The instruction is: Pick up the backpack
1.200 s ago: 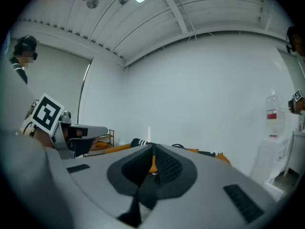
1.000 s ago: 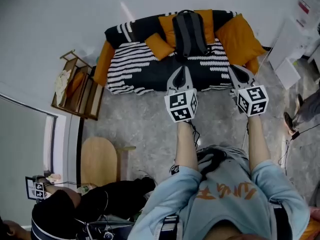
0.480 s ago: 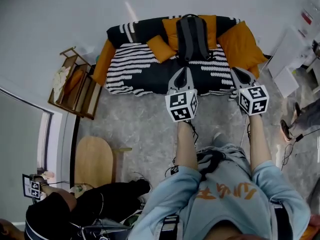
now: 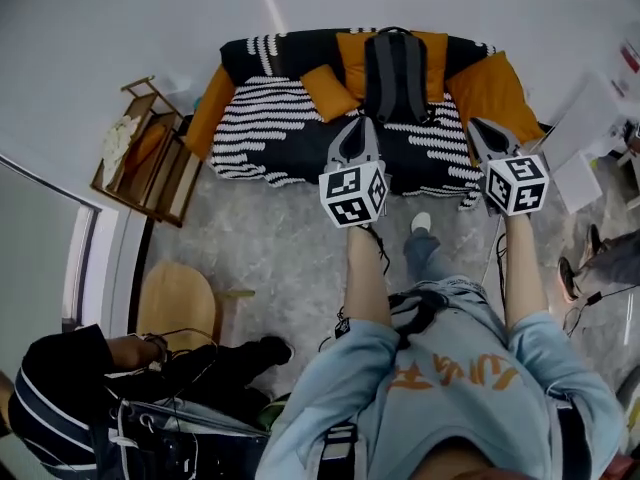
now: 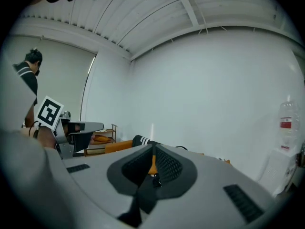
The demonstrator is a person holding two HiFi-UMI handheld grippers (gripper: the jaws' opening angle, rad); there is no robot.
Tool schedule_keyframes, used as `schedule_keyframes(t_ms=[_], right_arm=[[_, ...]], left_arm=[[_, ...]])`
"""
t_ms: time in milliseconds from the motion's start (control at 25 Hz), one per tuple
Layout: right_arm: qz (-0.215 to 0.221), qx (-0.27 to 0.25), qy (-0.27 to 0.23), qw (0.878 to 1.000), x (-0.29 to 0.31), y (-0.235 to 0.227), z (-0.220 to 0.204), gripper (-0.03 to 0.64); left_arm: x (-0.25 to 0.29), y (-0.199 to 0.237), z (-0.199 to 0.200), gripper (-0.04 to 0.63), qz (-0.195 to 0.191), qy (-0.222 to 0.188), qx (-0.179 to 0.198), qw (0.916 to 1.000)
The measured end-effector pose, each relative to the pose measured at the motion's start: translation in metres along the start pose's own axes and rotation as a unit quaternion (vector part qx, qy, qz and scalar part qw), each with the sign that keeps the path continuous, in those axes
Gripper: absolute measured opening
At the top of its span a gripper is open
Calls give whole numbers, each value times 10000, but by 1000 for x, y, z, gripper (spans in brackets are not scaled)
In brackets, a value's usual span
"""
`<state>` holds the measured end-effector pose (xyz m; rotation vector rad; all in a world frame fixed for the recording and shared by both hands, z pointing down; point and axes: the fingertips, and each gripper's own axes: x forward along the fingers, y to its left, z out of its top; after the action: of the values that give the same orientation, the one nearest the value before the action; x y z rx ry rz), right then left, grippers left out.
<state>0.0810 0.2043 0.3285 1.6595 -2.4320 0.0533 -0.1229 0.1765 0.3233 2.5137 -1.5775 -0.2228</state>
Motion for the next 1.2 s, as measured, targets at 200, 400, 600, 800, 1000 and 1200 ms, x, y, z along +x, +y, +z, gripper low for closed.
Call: schedule_keyframes(t_ms=[200, 400, 600, 800, 1000, 1200], right_arm=[[147, 149, -53, 9998, 52, -24, -2, 34], [187, 345, 98, 9992, 123, -71, -16, 34], [421, 447, 419, 9972, 194, -119, -52, 34], [423, 964, 576, 9928, 272, -180, -66, 34], [580, 1400, 299, 9880, 336, -218, -48, 34], [782, 1612, 153, 9837, 363, -218, -47, 34]], left_arm=[[49, 13, -13, 23, -22, 214, 63, 9997], [121, 37, -39, 22, 66, 439, -86, 9990], [188, 63, -83, 23, 400, 632, -460, 9961], [264, 82, -113, 23, 478, 1124, -647, 9904], [316, 94, -100, 23, 621, 1188, -314, 9905], [339, 104, -95, 23, 637, 1231, -204, 9901]])
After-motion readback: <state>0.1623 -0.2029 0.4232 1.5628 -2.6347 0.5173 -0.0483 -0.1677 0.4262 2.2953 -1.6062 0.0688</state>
